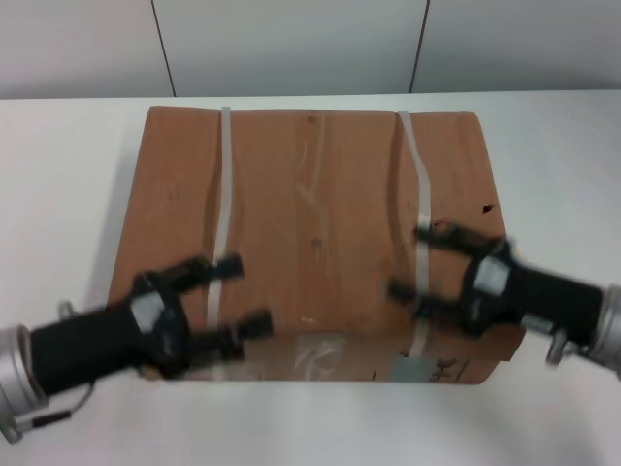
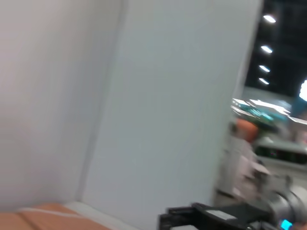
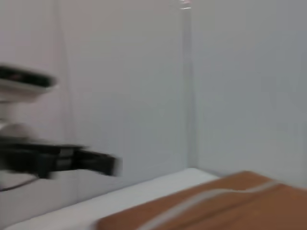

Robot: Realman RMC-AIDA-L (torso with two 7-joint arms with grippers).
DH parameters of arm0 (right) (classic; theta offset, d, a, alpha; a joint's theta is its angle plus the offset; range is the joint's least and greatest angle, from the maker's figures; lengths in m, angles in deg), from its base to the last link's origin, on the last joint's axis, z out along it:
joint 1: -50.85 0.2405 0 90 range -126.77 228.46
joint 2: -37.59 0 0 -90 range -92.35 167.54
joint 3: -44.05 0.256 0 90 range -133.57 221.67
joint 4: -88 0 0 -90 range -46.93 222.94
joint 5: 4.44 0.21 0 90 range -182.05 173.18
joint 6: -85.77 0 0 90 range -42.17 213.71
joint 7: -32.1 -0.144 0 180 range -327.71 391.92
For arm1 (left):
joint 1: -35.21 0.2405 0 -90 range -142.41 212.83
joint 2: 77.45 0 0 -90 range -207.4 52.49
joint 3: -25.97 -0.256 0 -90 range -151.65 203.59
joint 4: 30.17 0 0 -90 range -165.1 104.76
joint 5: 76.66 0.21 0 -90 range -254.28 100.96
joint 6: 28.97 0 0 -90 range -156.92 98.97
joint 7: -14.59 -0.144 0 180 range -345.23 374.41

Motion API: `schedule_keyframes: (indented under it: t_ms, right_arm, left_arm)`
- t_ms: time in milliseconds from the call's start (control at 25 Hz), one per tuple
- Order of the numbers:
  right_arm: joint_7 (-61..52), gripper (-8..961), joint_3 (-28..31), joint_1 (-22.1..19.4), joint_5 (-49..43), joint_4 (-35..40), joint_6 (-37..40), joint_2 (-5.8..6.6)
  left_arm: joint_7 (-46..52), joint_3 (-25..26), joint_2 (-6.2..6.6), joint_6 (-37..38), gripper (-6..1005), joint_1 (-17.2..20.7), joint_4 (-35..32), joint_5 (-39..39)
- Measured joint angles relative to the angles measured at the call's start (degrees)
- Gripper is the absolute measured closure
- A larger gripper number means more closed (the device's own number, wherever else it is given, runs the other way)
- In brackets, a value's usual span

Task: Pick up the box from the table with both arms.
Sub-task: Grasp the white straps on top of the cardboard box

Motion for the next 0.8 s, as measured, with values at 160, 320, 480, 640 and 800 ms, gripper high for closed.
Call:
schedule_keyframes:
  t_ms: [160, 320, 480, 640, 800]
  right_arm:
    - [-1.78, 107, 3.07, -0.79, 7.41, -2.72, -5.76, -0.13]
    - [-4.9, 106, 3.59, -0.81, 13.44, -6.11, -7.44, -0.05]
    - [-10.67, 106, 3.56, -0.24, 17.74, -8.9, -8.86, -0.19]
    - [-15.83, 106, 3.12, 1.09, 18.33, -10.33, -9.56, -0.19]
    - [-18.1, 106, 2.83, 3.56, 18.33, -12.96, -9.92, -0.17]
  left_arm:
    - [1.91, 4.33, -1.01, -4.38, 156, 0.35, 2.83, -5.04]
    - [11.16, 4.52, -0.38, -16.03, 159, -1.18, 9.56, -17.44]
    - [20.67, 4.37, 0.66, -20.89, 163, -3.53, 11.88, -17.26]
    - [25.31, 4.21, 0.9, -21.77, 166, -5.86, 12.78, -14.03]
    - [25.79, 4.17, 0.09, -21.83, 169, -7.49, 12.87, -10.1]
